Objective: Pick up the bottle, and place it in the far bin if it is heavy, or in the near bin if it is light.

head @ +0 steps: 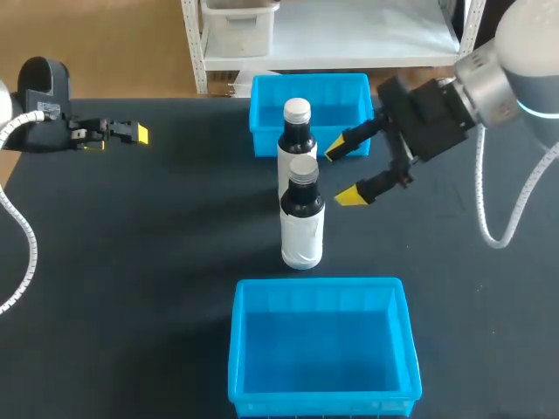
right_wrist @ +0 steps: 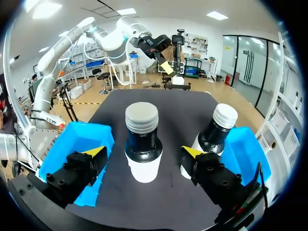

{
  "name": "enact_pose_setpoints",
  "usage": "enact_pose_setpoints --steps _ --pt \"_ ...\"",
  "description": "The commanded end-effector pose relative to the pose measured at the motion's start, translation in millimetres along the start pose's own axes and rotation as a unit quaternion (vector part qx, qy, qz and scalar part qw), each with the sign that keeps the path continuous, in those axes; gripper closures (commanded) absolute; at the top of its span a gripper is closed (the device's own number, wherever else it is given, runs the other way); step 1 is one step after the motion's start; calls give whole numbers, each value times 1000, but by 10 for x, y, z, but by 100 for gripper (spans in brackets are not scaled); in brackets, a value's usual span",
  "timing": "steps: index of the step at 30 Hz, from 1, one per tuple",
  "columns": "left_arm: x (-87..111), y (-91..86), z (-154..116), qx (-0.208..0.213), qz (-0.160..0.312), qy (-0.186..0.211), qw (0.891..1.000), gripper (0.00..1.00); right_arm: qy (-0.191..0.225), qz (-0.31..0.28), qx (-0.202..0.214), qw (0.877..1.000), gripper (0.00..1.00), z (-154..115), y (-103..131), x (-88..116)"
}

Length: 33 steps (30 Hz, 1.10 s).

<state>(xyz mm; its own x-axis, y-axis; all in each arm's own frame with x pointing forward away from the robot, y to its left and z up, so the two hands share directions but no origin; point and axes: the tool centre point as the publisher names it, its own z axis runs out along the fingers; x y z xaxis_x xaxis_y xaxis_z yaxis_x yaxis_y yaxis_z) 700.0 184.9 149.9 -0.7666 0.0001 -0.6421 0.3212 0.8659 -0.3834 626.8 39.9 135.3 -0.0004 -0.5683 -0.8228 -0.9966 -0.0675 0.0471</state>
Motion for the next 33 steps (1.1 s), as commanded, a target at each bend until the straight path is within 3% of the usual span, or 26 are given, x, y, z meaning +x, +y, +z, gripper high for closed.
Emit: enact_pose_setpoints --steps 1,17,33 --pt "0 0 0 0 0 0 1000 0 -4 2 -2 1000 0 83 20 -15" --pt "0 0 0 0 0 0 1000 0 -9 9 -17 1000 0 394 -38 -98" --pt "0 0 0 0 0 0 1000 0 -27 19 -13 999 0 478 -31 -131"
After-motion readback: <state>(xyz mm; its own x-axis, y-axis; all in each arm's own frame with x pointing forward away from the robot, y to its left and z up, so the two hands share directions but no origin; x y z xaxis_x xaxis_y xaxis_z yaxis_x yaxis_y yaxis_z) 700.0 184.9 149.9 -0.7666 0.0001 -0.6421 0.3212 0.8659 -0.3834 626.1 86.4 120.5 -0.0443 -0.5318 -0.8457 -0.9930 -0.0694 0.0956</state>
